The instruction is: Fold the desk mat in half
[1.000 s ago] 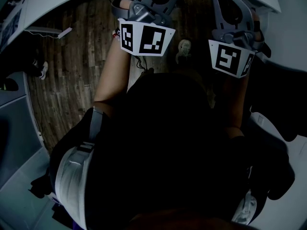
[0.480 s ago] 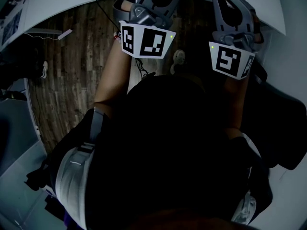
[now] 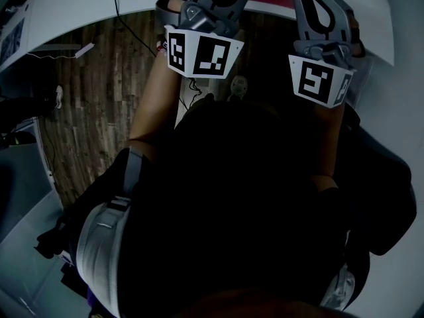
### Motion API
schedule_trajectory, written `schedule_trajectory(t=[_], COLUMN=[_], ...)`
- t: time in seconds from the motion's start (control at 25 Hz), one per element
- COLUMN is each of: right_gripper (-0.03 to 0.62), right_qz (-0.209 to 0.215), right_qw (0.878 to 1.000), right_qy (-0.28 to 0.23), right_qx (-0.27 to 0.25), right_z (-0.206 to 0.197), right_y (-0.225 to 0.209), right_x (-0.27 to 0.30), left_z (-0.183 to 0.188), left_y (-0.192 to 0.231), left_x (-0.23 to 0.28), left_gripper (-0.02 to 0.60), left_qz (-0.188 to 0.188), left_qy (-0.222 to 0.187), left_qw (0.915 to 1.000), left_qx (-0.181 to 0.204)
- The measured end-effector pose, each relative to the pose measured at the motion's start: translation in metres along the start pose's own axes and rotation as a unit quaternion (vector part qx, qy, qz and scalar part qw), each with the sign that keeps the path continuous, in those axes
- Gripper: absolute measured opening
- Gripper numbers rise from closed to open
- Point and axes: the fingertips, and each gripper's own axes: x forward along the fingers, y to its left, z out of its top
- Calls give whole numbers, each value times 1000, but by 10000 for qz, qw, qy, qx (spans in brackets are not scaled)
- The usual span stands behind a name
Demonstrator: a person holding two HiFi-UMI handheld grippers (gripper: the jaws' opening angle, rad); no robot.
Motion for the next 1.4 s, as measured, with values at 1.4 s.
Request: schedule_trajectory(t=[1.4], right_gripper=[31], right_qz=[-102], right_qw=[9966], right_qy=[723], right_qx=[389], right_z=[-118], right_y=[-34], right_x=[39], left_z=[-26], left_y=[-36], left_x=[132], left_gripper=[12], left_qz=[-771], left_qy=[-341], left_qw=[9963], left_qx=[-136])
